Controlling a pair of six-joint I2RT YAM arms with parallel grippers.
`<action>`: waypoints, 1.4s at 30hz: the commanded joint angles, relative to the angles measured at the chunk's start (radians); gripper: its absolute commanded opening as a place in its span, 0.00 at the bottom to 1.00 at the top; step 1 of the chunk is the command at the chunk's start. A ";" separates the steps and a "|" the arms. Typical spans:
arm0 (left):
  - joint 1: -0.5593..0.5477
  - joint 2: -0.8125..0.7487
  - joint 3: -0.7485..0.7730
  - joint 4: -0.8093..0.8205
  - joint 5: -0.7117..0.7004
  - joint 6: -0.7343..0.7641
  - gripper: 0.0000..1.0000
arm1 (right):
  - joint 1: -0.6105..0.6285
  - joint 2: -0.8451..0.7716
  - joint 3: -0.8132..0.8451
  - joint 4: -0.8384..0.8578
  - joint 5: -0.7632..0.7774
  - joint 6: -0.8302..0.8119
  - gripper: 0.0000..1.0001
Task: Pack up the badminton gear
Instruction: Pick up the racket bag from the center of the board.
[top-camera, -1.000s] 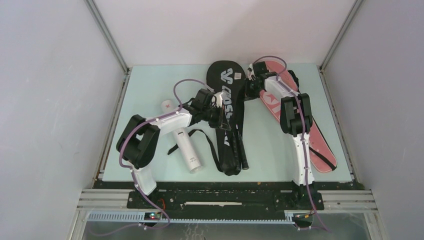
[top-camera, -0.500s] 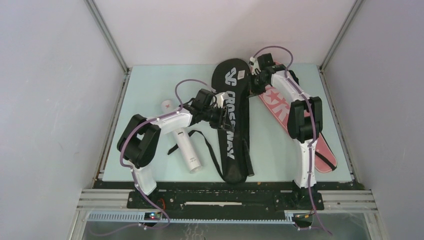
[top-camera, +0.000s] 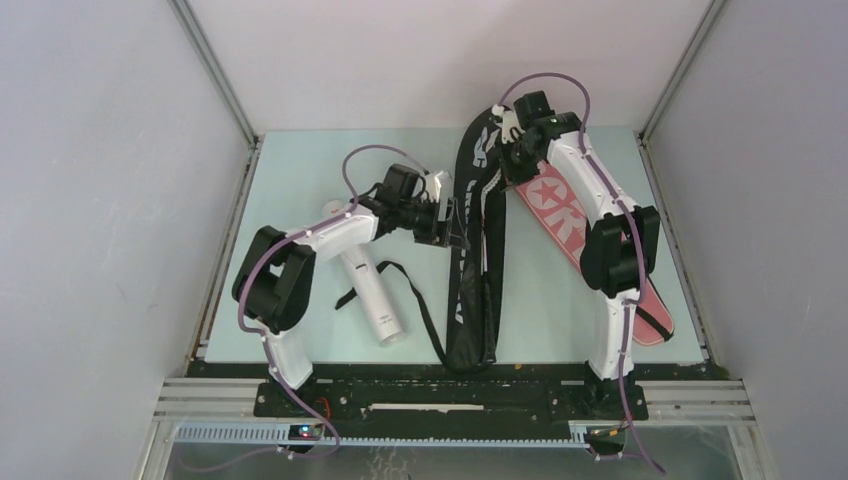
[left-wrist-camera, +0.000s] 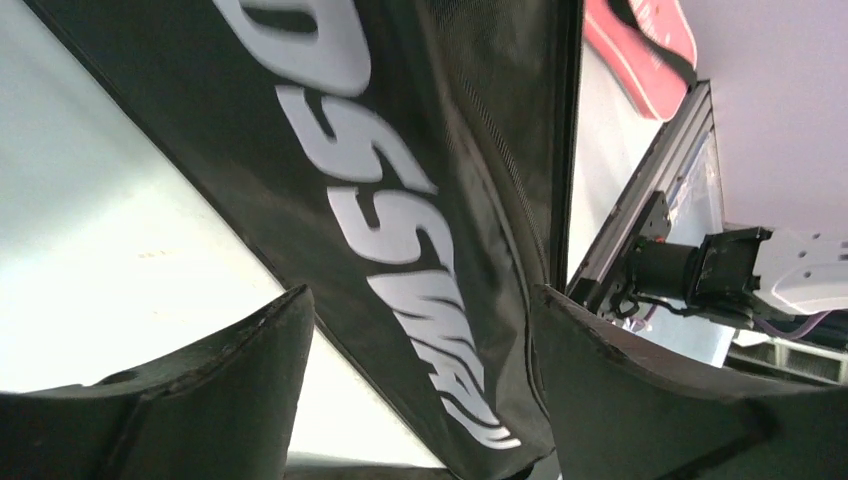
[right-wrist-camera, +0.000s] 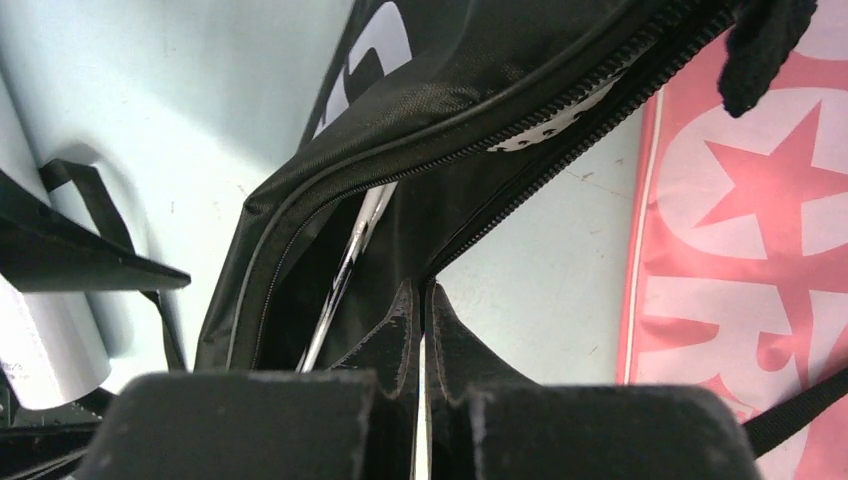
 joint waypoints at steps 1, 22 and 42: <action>0.021 -0.061 0.129 -0.055 0.029 0.054 0.85 | 0.020 -0.065 0.075 -0.063 -0.018 -0.007 0.00; -0.109 0.028 0.325 -0.316 -0.408 0.070 0.89 | -0.038 -0.206 -0.099 0.105 -0.279 0.315 0.00; -0.107 0.119 0.426 -0.371 -0.244 0.186 0.12 | -0.080 -0.238 -0.260 0.285 -0.478 0.336 0.00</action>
